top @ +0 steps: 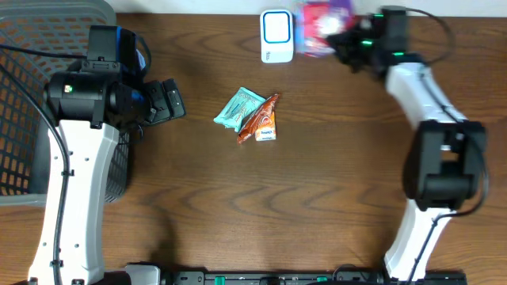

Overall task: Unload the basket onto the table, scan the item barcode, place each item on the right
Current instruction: 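Carry the snack box to the right table edge with the right gripper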

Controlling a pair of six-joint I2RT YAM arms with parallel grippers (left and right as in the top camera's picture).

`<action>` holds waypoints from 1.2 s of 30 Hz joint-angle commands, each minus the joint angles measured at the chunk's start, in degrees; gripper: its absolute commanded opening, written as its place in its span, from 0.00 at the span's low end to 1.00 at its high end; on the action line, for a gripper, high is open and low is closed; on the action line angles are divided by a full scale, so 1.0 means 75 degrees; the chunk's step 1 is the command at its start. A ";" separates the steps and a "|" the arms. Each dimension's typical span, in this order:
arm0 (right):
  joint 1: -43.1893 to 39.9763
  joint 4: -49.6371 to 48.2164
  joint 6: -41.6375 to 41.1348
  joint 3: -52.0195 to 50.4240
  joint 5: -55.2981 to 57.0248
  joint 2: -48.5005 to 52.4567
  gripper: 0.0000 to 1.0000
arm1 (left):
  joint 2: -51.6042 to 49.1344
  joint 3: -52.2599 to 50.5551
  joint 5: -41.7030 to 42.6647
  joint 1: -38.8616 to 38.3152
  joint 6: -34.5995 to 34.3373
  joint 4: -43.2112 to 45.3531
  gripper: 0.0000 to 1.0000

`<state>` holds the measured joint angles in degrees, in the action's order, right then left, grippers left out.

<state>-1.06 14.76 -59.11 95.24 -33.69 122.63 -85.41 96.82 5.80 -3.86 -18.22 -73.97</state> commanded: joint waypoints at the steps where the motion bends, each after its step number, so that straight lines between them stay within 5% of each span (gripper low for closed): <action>1: -0.1160 0.0965 0.1230 0.0219 -0.0166 -0.0638 0.01 | 0.0023 0.0006 -0.0070 0.0026 -0.0067 -0.0023 0.98; 7: -0.3005 0.2798 0.2535 0.0216 -0.0160 -0.0635 0.03 | 0.0023 0.0006 -0.0070 0.0026 -0.0067 -0.0026 0.98; 11: -0.3943 0.3585 0.3279 0.0216 -0.0108 -0.0635 0.76 | 0.0023 0.0006 -0.0067 0.0026 -0.0067 -0.0023 0.98; 17: -0.4622 0.4278 0.4307 0.0216 -0.0804 -0.0635 0.91 | 0.0023 0.0006 -0.0070 0.0026 -0.0067 -0.0023 0.98; 28: -0.4045 0.5359 0.5697 0.0303 -0.2028 -0.1341 0.81 | 0.0023 0.0006 -0.0070 0.0026 -0.0067 -0.0026 0.98; 30: -0.3733 0.5761 0.5837 0.0303 -0.1504 -0.1515 0.77 | 0.0023 0.0006 -0.0070 0.0026 -0.0067 -0.0023 0.98; 34: -0.2938 0.6516 0.5983 0.0297 0.0219 -0.1571 0.50 | 0.0023 0.0006 -0.0070 0.0026 -0.0067 -0.0023 0.98; 36: -0.2457 0.6781 0.6006 0.0283 0.1122 -0.1547 0.50 | 0.0023 0.0006 -0.0070 0.0026 -0.0067 -0.0023 0.98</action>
<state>-23.46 64.23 -16.62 96.97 -36.80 110.85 -85.41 96.82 5.80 -3.84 -18.22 -73.93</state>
